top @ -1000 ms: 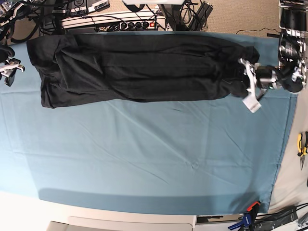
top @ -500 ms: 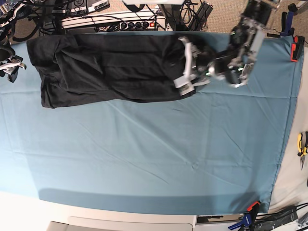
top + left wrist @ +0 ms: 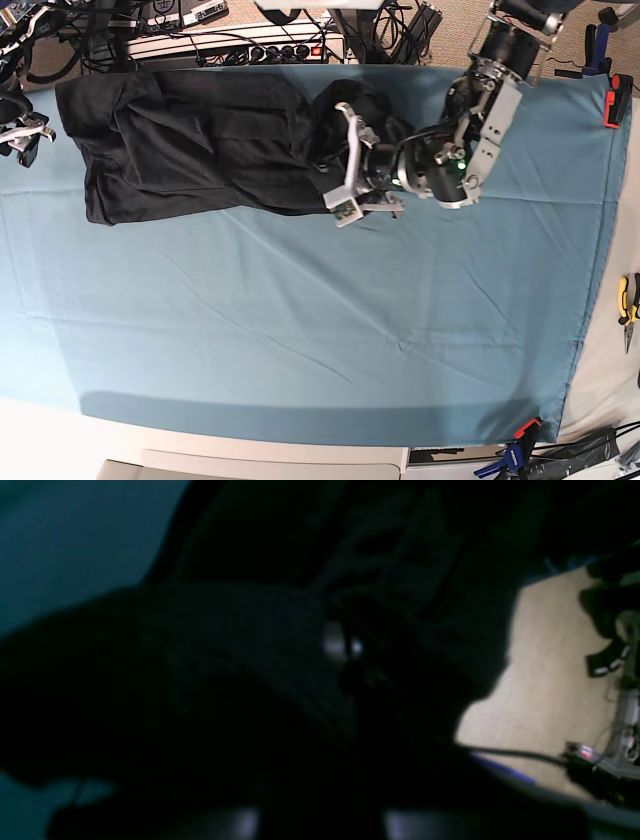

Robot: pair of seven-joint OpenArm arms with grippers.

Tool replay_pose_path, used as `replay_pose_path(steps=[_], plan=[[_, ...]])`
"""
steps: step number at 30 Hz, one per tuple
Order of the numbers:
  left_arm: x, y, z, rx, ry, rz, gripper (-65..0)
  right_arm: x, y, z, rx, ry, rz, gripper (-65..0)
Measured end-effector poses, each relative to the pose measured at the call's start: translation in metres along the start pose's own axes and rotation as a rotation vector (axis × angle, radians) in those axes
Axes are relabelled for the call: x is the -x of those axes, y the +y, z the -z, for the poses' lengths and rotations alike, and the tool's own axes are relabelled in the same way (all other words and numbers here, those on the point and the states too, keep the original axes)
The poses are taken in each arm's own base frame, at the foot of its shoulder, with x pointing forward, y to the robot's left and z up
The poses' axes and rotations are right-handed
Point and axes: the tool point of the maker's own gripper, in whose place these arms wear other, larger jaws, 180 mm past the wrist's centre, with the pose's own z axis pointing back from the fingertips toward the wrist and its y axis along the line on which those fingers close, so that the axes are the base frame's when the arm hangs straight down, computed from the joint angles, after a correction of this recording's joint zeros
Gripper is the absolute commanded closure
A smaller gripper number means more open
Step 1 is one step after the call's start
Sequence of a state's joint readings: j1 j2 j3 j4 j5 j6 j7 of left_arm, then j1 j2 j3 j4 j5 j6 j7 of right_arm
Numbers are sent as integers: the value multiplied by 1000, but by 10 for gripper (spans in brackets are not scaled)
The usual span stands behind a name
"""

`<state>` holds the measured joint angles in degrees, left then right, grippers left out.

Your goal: Fold the T-shirt properly

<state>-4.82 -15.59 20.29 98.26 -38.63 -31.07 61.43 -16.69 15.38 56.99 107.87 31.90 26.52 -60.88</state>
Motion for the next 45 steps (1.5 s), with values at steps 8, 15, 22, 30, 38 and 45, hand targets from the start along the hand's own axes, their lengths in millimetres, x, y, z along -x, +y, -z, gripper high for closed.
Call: replay_pose_path(steps=[8, 15, 22, 30, 38, 45], plan=[[53, 32, -36, -62, 148, -18, 0, 0, 0, 0, -1, -2, 0, -289], [94, 62, -77, -153, 282, -26, 0, 0, 0, 0, -1, -2, 0, -289], [112, 81, -106, -205, 353, -18, 0, 0, 0, 0, -1, -2, 0, -289], [110, 106, -136, -289, 384, -12, 0, 0, 0, 0, -1, -2, 0, -289], [100, 106, -139, -272, 354, -18, 0, 0, 0, 0, -1, -2, 0, -289], [92, 97, -129, -227, 311, -37, 0, 0, 0, 0, -1, -2, 0, -289]])
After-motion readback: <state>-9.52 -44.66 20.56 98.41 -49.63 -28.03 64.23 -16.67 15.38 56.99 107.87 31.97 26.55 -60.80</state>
